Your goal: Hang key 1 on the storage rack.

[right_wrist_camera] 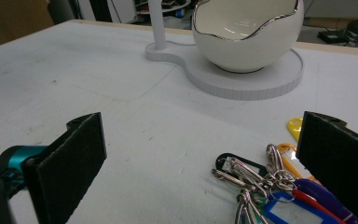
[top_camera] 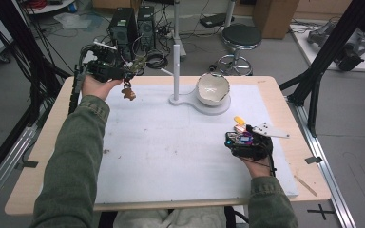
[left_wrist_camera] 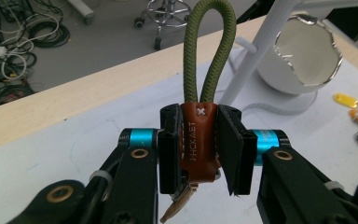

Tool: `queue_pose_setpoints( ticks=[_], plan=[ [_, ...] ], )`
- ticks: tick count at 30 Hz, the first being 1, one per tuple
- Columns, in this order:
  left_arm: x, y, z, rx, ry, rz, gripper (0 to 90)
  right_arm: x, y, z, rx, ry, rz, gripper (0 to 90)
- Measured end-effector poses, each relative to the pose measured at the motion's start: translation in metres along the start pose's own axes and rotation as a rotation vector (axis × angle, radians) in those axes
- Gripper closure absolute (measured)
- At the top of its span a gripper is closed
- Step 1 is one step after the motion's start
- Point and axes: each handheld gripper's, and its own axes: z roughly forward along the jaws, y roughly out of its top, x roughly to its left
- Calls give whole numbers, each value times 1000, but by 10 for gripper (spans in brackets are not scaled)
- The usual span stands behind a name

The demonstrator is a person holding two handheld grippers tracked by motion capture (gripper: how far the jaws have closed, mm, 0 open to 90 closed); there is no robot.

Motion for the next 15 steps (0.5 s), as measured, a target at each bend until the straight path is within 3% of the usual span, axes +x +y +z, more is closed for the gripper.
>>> queue_pose_setpoints(
  ticks=[10, 15],
  plan=[
    [-9, 14, 22, 15, -32, 9, 702, 0, 0, 0, -3, 3, 5, 7],
    [-12, 13, 37, 26, -55, -3, 702, -1, 0, -1, -8, 5, 5, 7]
  ],
)
